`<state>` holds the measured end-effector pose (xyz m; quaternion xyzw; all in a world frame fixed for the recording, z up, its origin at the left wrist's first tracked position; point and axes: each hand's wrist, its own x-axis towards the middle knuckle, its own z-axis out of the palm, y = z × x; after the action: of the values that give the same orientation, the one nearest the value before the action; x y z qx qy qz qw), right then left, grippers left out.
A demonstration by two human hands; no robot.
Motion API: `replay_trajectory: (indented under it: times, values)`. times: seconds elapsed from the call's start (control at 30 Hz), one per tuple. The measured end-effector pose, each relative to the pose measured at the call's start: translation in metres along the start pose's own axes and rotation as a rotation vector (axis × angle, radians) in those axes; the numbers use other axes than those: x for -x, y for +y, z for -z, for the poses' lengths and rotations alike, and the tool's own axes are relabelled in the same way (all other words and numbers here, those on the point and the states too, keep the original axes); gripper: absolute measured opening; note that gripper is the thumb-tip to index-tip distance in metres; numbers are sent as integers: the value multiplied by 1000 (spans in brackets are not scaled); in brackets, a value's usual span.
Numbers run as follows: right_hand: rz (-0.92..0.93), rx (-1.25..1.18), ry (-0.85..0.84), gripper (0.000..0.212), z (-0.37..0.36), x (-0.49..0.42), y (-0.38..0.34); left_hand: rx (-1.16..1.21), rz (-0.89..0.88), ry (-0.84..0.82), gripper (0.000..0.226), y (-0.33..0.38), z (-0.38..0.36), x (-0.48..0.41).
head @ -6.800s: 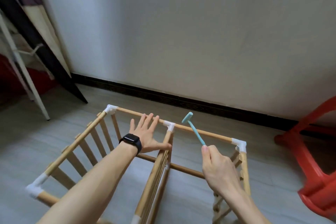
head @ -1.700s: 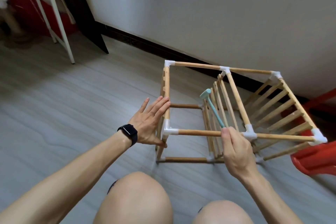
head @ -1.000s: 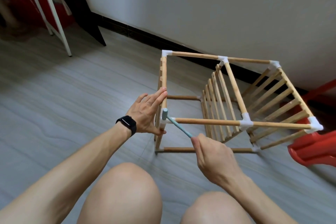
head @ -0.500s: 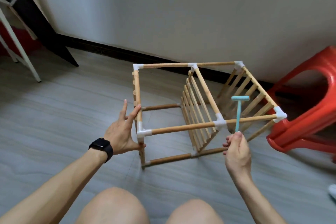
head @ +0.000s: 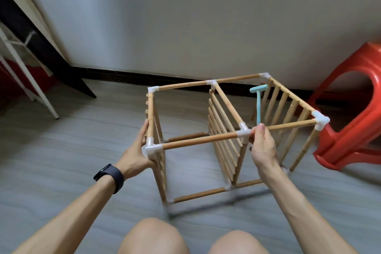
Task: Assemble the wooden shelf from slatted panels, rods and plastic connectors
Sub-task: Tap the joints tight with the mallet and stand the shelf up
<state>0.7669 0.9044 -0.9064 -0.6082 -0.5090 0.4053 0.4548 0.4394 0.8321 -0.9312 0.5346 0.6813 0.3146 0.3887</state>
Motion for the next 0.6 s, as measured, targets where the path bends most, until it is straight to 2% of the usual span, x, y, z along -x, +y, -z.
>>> replay_trajectory:
  times: [0.17,0.37,0.47,0.6]
  values:
    - [150,-53,-67,49,-8,-3,-42,95,48,103,121,35,59,1]
    - [239,-94,-77,42,-32,-18,-66,305,40,333,102,45,87,-15]
    - [298,-26,-9,41,-40,-1,-58,374,12,428,71,39,80,-29]
    - [371,45,16,44,-44,39,-11,193,7,554,26,39,66,-50]
